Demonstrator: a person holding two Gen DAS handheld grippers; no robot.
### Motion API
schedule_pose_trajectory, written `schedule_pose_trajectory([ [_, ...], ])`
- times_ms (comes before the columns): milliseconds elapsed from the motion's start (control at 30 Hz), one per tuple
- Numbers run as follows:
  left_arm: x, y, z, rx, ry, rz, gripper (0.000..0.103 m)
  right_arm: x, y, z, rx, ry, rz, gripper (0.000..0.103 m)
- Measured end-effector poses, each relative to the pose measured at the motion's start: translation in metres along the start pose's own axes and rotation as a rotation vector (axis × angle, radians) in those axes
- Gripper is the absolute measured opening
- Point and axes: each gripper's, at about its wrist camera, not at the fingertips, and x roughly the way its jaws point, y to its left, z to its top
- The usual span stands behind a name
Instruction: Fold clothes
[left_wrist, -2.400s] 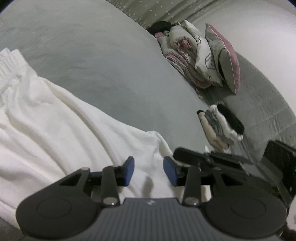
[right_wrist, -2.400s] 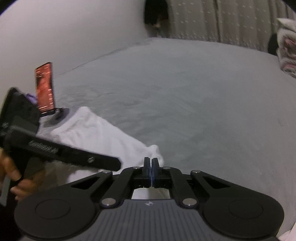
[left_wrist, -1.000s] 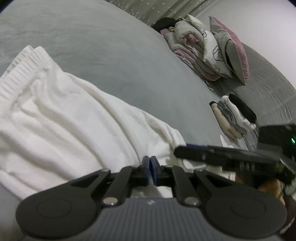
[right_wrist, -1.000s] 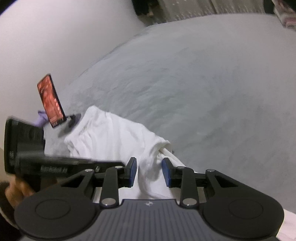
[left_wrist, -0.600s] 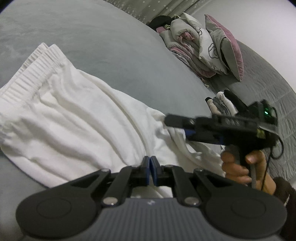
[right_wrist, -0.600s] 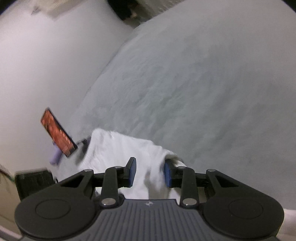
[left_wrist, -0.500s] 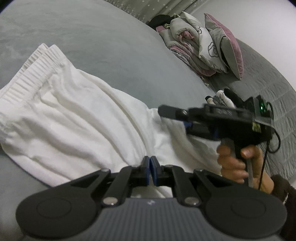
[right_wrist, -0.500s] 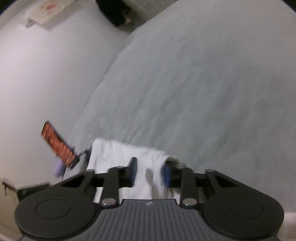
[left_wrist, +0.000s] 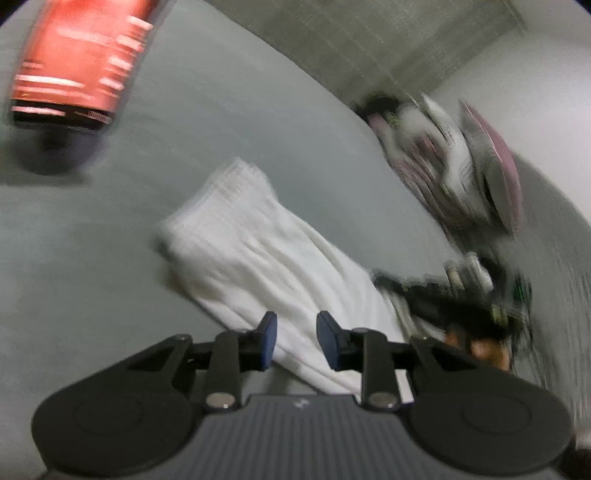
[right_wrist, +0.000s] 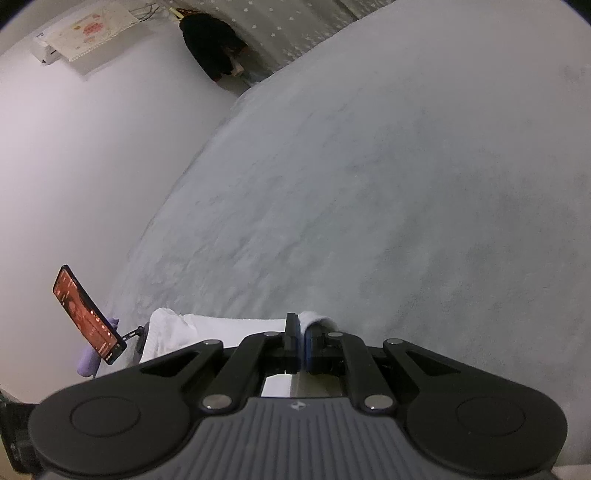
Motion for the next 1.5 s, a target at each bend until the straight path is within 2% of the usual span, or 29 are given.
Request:
schedule_pose_trajectory([
  [167, -0.016, 0.018, 0.011, -0.071, -0.086, 0.098, 0.025, 0.002, -0.004, 0.001, -0.003, -0.002, 0.000, 0.007],
  [367, -0.009, 0.011, 0.016, -0.050, -0.108, 0.143, 0.025, 0.006, 0.002, 0.001, -0.012, -0.003, -0.001, 0.007],
  [533, -0.005, 0.004, 0.011, -0.013, -0.134, 0.210, 0.024, 0.007, 0.002, 0.003, -0.022, -0.001, -0.002, 0.007],
  [600, -0.007, 0.001, 0.010, 0.011, -0.149, 0.233, 0.019, 0.005, 0.002, 0.004, -0.031, -0.001, -0.004, 0.007],
  [667, -0.009, -0.001, 0.009, 0.033, -0.160, 0.255, 0.004, 0.000, 0.003, 0.000, -0.037, -0.001, -0.006, 0.007],
  [867, -0.018, 0.000, 0.008, 0.055, -0.142, 0.277, 0.004, -0.009, 0.002, -0.002, -0.048, 0.002, -0.005, 0.007],
  [933, -0.018, 0.002, 0.009, 0.037, -0.129, 0.286, 0.007, -0.008, 0.002, -0.002, -0.048, 0.002, -0.005, 0.007],
  [1000, -0.022, 0.003, 0.008, 0.030, -0.135, 0.278, 0.023, -0.007, 0.002, -0.003, -0.047, 0.002, -0.004, 0.007],
  [1033, -0.023, 0.002, 0.007, 0.031, -0.141, 0.280, 0.036, -0.007, 0.002, -0.003, -0.047, 0.002, -0.003, 0.007],
  [1133, -0.020, 0.002, 0.008, 0.036, -0.141, 0.296, 0.038, -0.008, 0.001, -0.005, -0.047, 0.002, -0.002, 0.007],
  [1233, -0.012, 0.004, 0.009, 0.015, -0.124, 0.305, 0.036, -0.008, 0.000, -0.007, -0.048, 0.002, -0.002, 0.006],
  [1300, -0.011, 0.004, 0.009, 0.017, -0.131, 0.306, 0.029, -0.008, 0.001, -0.008, -0.048, 0.002, -0.001, 0.006],
  [1367, -0.014, 0.002, 0.010, 0.031, -0.151, 0.305, 0.013, -0.008, 0.001, -0.008, -0.047, 0.001, -0.001, 0.006],
  [1500, -0.020, -0.002, 0.010, 0.059, -0.191, 0.302, 0.008, -0.008, 0.002, -0.008, -0.051, -0.012, -0.010, 0.006],
])
